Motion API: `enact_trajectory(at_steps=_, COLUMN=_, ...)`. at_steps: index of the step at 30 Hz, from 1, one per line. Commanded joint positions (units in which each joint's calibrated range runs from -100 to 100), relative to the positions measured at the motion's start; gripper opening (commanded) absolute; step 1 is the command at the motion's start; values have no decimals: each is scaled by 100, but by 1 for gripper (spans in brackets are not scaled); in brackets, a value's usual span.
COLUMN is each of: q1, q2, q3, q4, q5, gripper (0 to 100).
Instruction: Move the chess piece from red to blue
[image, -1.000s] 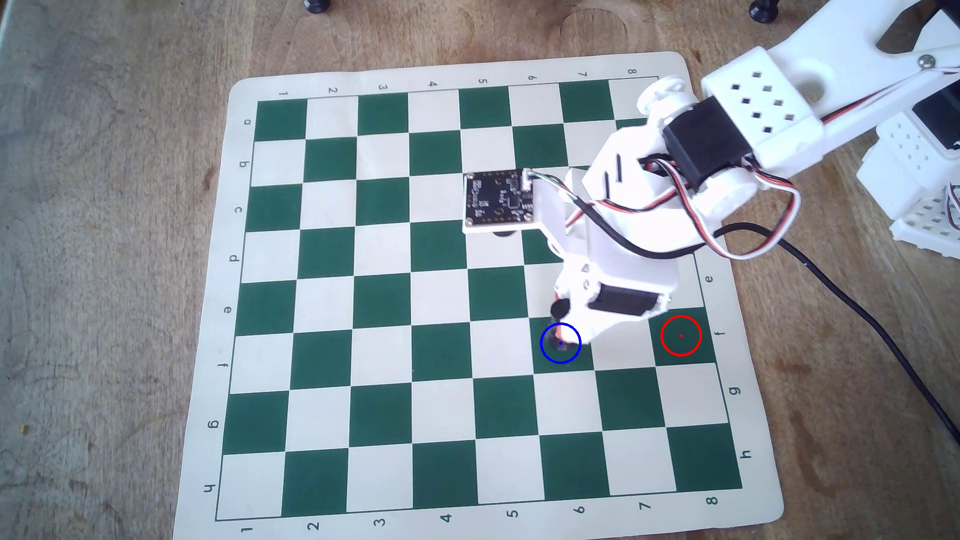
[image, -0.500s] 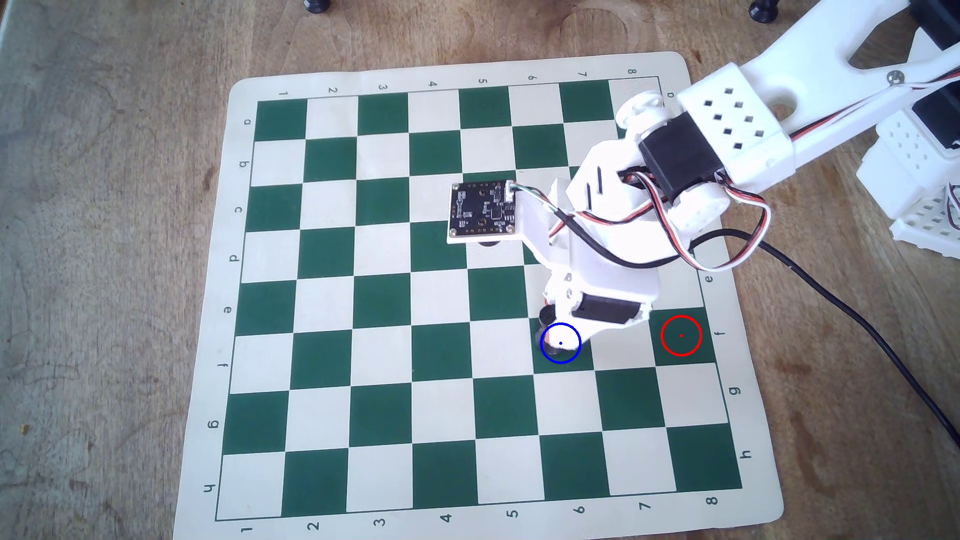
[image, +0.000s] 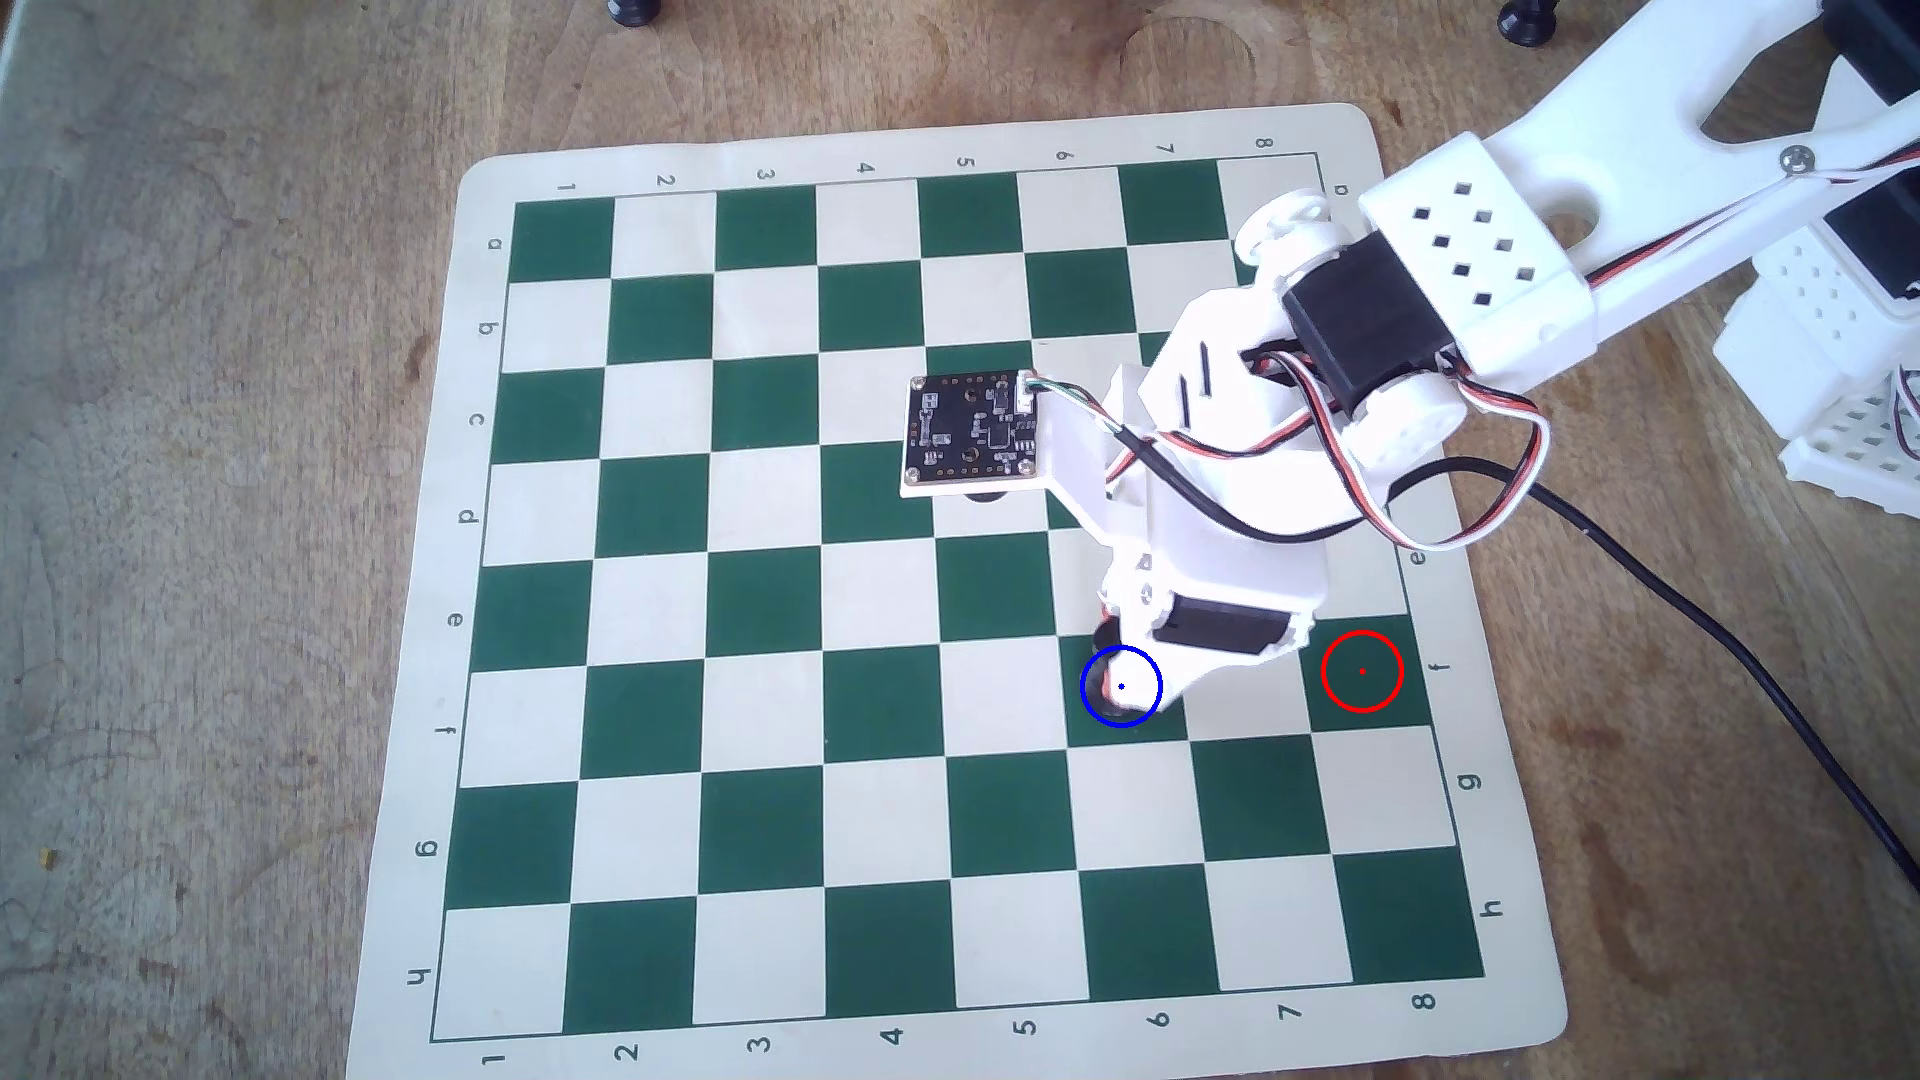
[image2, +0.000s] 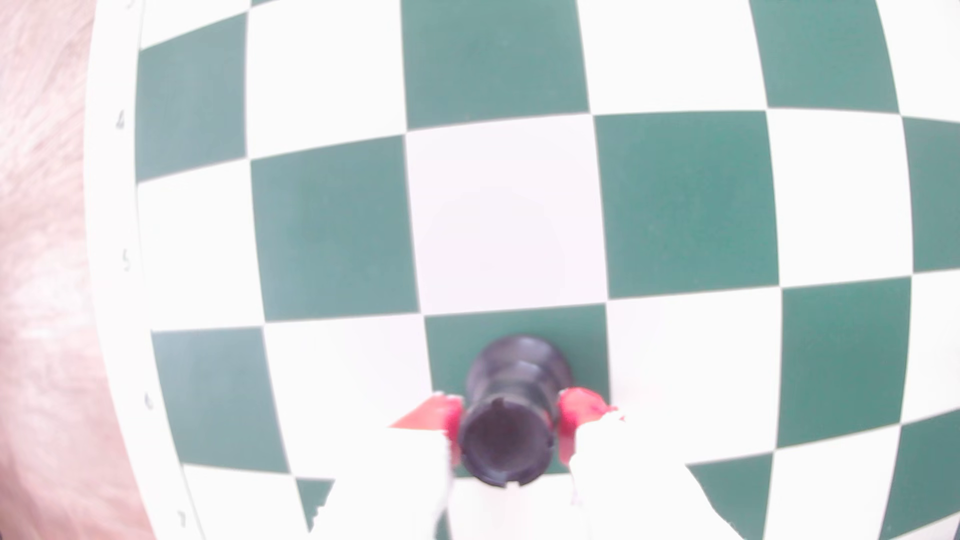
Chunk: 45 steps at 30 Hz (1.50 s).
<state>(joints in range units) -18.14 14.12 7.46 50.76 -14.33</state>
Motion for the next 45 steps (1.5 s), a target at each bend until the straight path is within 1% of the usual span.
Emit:
enact_trajectory(at_steps=1, q1=74, q2=-376, q3=52, q4=-244, q5=-39, gripper=20)
enact_trajectory(at_steps=5, q1=105, q2=-554, q3=306, q4=-383, q5=-39, gripper=24)
enact_trajectory(at_steps=9, q1=152, q2=-843, q3=524, q4=-358, q5=-20, gripper=24)
enact_trajectory(at_steps=12, q1=238, q2=-1412, q3=768, q4=-104, q5=5, gripper=24)
enact_trajectory(at_steps=13, q1=262, q2=-1565, q3=768, q4=27, q5=29, gripper=22)
enact_trajectory(at_steps=14, q1=269, q2=-1879, q3=750, q4=330, q5=112, gripper=12)
enact_trajectory(at_steps=15, q1=269, q2=-2150, q3=732, q4=559, q5=181, gripper=10)
enact_trajectory(at_steps=17, q1=246, q2=-2541, q3=768, q4=780, q5=205, gripper=9)
enact_trajectory(at_steps=19, q1=207, q2=-3008, q3=768, q4=1222, q5=244, gripper=7)
enact_trajectory(at_steps=22, q1=168, q2=-3763, q3=950, q4=1878, q5=366, gripper=0)
enact_trajectory(at_steps=23, q1=199, q2=-4400, q3=1367, q4=1943, q5=410, gripper=0)
enact_trajectory(at_steps=26, q1=215, q2=-5461, q3=2201, q4=1894, q5=425, gripper=0)
enact_trajectory(at_steps=27, q1=215, q2=-6055, q3=2618, q4=1927, q5=430, gripper=0)
enact_trajectory(at_steps=32, q1=262, q2=-7108, q3=3334, q4=1878, q5=400, gripper=0)
enact_trajectory(at_steps=35, q1=308, q2=-7728, q3=3896, q4=1091, q5=386, gripper=0)
enact_trajectory(at_steps=36, q1=387, q2=-8211, q3=4232, q4=264, q5=283, gripper=0)
enact_trajectory(at_steps=40, q1=582, q2=-8678, q3=4821, q4=-1677, q5=78, gripper=0)
enact_trajectory(at_steps=41, q1=762, q2=-8942, q3=5465, q4=-2864, q5=83, gripper=0)
enact_trajectory(at_steps=43, q1=1052, q2=-9281, q3=6671, q4=-4838, q5=327, gripper=0)
enact_trajectory(at_steps=45, q1=1364, q2=-9273, q3=7695, q4=-6558, q5=601, gripper=0)
